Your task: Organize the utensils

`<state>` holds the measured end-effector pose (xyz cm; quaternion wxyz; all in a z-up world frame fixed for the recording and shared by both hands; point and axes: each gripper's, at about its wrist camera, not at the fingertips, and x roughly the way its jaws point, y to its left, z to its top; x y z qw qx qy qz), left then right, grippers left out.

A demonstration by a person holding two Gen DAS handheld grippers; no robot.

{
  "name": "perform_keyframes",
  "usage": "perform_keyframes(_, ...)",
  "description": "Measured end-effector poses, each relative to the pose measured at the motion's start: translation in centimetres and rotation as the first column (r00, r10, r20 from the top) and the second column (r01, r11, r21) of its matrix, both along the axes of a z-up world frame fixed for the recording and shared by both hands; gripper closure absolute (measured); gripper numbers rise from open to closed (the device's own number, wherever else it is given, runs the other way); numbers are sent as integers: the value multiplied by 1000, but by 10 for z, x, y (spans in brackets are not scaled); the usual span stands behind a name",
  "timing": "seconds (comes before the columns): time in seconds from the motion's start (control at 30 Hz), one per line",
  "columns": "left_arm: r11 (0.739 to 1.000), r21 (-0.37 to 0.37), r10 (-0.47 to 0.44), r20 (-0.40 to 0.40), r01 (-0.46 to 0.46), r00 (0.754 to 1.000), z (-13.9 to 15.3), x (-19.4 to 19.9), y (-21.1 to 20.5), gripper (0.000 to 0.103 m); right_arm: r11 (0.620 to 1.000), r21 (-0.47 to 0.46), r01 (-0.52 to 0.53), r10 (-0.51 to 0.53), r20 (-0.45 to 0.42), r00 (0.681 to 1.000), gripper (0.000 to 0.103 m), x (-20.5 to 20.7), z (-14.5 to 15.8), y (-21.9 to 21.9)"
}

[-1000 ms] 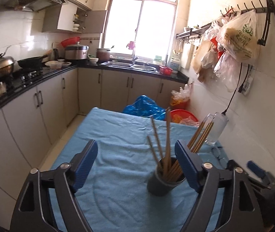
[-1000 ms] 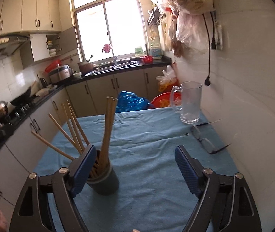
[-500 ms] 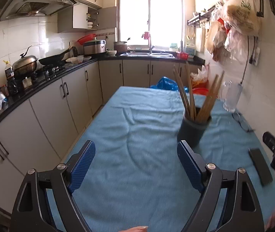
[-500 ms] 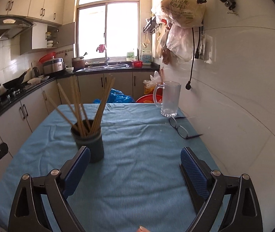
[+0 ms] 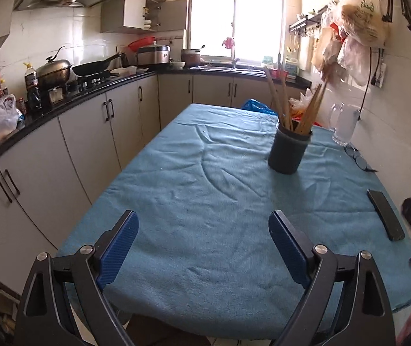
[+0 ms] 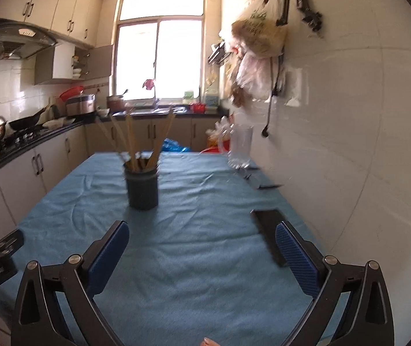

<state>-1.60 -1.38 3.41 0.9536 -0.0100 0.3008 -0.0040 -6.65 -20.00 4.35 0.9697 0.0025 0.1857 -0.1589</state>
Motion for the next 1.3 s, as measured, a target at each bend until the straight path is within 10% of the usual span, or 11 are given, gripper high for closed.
perform_keyframes(1.3, 999, 32, -11, -40, 12, 999, -16, 7, -9, 12, 998, 60, 13, -6, -110, 994, 0, 17, -28, -9)
